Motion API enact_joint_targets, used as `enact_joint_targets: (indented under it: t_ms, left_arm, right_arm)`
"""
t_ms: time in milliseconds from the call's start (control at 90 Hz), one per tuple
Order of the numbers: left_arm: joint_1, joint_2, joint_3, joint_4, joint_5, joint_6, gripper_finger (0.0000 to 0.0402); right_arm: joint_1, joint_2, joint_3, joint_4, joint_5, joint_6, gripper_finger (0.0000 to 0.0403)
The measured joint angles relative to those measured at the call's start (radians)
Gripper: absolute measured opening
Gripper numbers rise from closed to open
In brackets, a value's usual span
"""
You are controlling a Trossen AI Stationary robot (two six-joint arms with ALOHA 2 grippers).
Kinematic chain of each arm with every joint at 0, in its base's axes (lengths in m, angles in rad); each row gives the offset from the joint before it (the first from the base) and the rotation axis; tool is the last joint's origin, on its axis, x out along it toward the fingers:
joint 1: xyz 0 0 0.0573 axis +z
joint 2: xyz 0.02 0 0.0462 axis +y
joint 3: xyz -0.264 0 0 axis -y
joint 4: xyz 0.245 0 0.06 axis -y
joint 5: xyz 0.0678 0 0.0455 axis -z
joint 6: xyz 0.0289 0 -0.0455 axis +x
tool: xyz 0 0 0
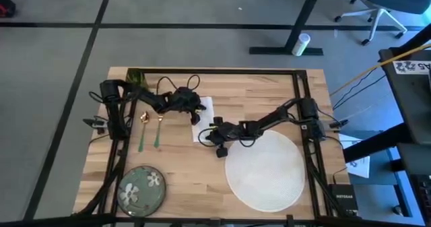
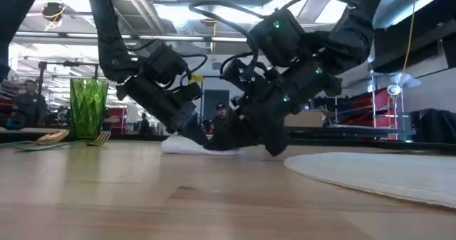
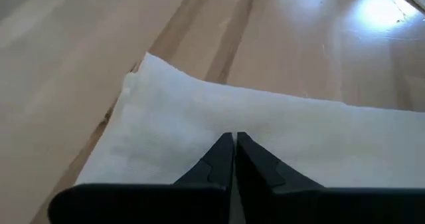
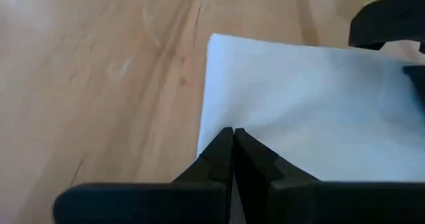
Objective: Set table place
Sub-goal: Fold the white table napkin, then move the white table napkin to the right of the green fork
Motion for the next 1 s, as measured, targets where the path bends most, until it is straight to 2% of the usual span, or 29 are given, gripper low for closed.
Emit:
enact_joint_targets:
  t_ms: [244,367,489,589,689,822,1000]
  left_arm:
    - [-0.001,-0.055,0.007,-0.027,-0.035,0.019,0.0]
    - [-0.036,-0.162,0.011,-0.028,-0.022,0.025,0.0]
    - [-0.073,-0.286,0.011,-0.096,-0.017,0.028,0.0]
    - [-0.113,-0.393,0.012,-0.185,-0.022,0.026,0.0]
    - [-0.171,-0.467,0.005,-0.301,-0.025,0.006,0.0]
    - [-0.27,-0.493,-0.014,-0.383,-0.083,-0.013,0.0]
    - [-0.344,-0.468,-0.053,-0.416,-0.26,-0.078,0.0]
  right_arm:
    - [0.011,0.006,0.02,0.018,-0.04,0.027,0.0]
    - [0.01,-0.003,0.044,0.024,-0.037,0.016,0.0]
    - [0.008,-0.027,0.059,0.029,-0.034,-0.014,0.0]
    - [0.007,-0.062,0.06,0.022,-0.025,-0.044,0.0]
    - [-0.008,-0.114,0.06,-0.037,0.029,-0.073,0.0]
    - [-0.071,-0.16,0.06,-0.13,0.116,-0.087,0.0]
    - [-0.193,-0.162,0.059,-0.168,0.105,-0.098,0.0]
